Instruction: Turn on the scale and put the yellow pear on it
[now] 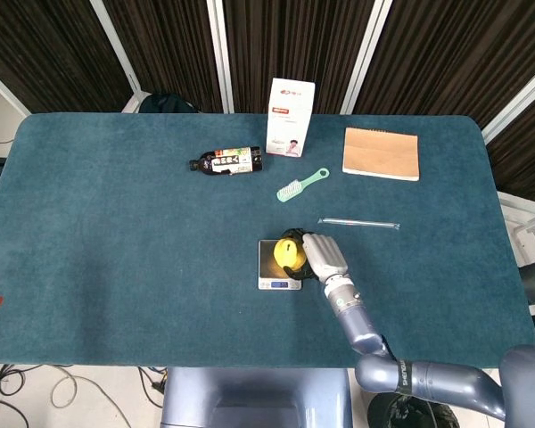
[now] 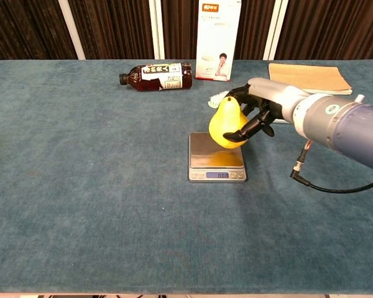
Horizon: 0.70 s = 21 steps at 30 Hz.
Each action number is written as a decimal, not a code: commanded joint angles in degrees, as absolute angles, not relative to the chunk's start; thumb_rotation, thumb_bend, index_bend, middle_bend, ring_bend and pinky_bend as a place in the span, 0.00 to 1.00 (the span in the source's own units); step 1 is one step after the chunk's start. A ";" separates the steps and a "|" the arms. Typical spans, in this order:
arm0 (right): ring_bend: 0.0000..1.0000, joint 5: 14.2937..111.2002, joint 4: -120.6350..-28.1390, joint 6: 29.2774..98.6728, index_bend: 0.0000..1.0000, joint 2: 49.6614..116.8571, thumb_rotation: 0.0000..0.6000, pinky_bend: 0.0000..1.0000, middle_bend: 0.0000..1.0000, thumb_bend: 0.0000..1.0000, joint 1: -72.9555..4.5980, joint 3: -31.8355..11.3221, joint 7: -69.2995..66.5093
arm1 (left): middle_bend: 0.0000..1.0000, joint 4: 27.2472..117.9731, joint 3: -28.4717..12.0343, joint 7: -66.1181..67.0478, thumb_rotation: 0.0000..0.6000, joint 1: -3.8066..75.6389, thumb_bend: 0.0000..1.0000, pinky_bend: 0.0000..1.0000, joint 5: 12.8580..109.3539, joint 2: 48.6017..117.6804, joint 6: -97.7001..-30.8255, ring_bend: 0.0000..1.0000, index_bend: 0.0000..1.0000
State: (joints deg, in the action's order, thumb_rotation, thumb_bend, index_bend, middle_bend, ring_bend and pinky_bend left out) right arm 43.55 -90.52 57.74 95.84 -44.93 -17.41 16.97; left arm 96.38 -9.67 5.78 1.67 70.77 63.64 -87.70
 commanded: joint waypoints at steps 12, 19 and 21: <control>0.42 41.06 -87.36 59.33 0.31 100.62 1.00 0.88 0.44 0.40 -47.80 -17.83 21.46 | 0.00 96.33 -9.75 5.39 1.00 1.69 0.01 0.08 70.56 63.46 -87.52 0.00 0.11; 0.28 38.52 -86.51 58.24 0.24 101.03 1.00 0.23 0.29 0.39 -48.59 -18.01 23.02 | 0.00 96.28 -9.76 5.44 1.00 1.73 0.01 0.08 70.51 63.48 -87.47 0.00 0.11; 0.19 37.71 -86.75 57.52 0.20 100.58 1.00 0.18 0.21 0.38 -48.80 -17.81 23.70 | 0.00 96.31 -9.76 5.40 1.00 1.72 0.01 0.08 70.52 63.45 -87.48 0.00 0.11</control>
State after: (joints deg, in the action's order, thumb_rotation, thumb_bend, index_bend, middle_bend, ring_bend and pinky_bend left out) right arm 38.09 -86.63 57.88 100.83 -48.65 -17.91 23.33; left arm 96.31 -9.76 5.40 1.72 70.52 63.45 -87.48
